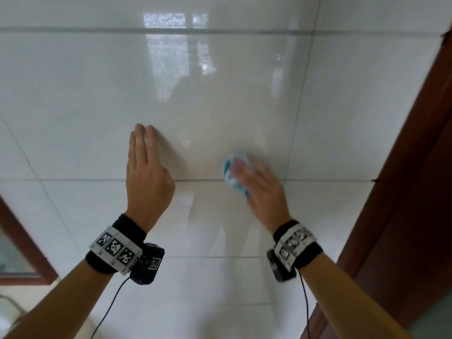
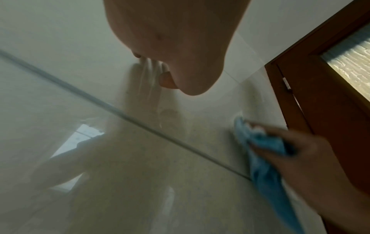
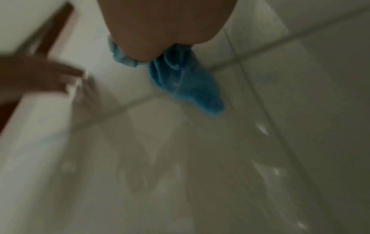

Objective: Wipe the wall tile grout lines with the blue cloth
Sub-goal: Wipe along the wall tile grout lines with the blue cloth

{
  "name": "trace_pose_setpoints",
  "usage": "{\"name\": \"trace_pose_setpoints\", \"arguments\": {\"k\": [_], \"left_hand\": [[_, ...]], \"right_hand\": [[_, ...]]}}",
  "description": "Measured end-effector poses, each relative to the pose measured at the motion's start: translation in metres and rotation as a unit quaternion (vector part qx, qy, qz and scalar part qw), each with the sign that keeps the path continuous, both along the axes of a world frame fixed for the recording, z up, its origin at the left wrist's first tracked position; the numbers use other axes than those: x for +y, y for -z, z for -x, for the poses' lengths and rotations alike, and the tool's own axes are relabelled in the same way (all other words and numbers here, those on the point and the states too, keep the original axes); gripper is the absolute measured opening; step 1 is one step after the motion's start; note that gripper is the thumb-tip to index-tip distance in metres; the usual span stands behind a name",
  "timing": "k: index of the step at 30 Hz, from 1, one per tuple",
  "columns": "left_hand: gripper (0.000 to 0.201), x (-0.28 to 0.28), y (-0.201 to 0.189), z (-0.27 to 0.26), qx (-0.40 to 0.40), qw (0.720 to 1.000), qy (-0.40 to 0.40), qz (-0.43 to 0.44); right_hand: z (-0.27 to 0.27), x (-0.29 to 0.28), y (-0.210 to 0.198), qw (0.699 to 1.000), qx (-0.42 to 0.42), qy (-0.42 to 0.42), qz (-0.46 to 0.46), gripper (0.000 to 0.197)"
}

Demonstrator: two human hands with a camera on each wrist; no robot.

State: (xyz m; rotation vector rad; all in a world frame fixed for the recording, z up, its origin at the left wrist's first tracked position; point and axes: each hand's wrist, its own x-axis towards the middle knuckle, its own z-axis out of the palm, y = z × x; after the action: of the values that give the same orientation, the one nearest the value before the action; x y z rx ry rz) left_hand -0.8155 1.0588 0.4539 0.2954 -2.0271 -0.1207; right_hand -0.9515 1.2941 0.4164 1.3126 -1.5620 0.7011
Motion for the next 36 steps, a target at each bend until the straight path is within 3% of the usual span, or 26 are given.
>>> {"name": "trace_pose_setpoints", "arguments": {"k": [4, 8, 17, 21, 24, 25, 27, 29, 33, 36], "left_hand": [[0.082, -0.019, 0.018, -0.012, -0.023, 0.999, -0.025, -0.022], [0.083, -0.047, 0.033, -0.027, -0.034, 0.997, -0.050, -0.043], [0.085, -0.092, 0.057, -0.051, -0.063, 0.994, -0.062, -0.062], [0.088, -0.106, 0.060, -0.056, -0.071, 0.995, -0.047, -0.057], [0.091, -0.121, 0.060, -0.068, -0.086, 0.995, -0.039, -0.023], [0.094, -0.127, 0.060, -0.073, -0.094, 0.995, -0.031, -0.012], [0.097, -0.140, 0.057, -0.083, -0.105, 0.994, -0.013, 0.001], [0.096, -0.150, 0.056, -0.089, -0.107, 0.994, -0.010, 0.023], [0.089, -0.156, 0.055, -0.088, -0.095, 0.994, -0.003, 0.048], [0.086, -0.156, 0.056, -0.086, -0.099, 0.994, 0.006, 0.041]], "right_hand": [[0.002, -0.030, -0.081, 0.981, -0.040, 0.016, 0.187, 0.050], [0.000, -0.077, -0.085, 0.969, -0.052, -0.005, 0.243, 0.053], [-0.030, -0.161, 0.024, 0.999, 0.021, -0.017, 0.020, 0.048], [-0.044, -0.200, 0.088, 0.995, 0.068, -0.029, -0.065, 0.058], [-0.060, -0.215, 0.108, 0.981, 0.129, -0.024, -0.141, 0.048], [-0.066, -0.217, 0.107, 0.982, 0.113, -0.033, -0.145, 0.042], [-0.078, -0.216, 0.092, 0.994, 0.044, -0.046, -0.090, 0.033], [-0.079, -0.203, 0.054, 0.999, -0.016, -0.048, 0.016, 0.035], [-0.065, -0.180, -0.050, 0.977, -0.037, 0.033, 0.208, 0.036], [-0.052, -0.187, -0.070, 0.964, -0.059, 0.039, 0.257, 0.032]]}}
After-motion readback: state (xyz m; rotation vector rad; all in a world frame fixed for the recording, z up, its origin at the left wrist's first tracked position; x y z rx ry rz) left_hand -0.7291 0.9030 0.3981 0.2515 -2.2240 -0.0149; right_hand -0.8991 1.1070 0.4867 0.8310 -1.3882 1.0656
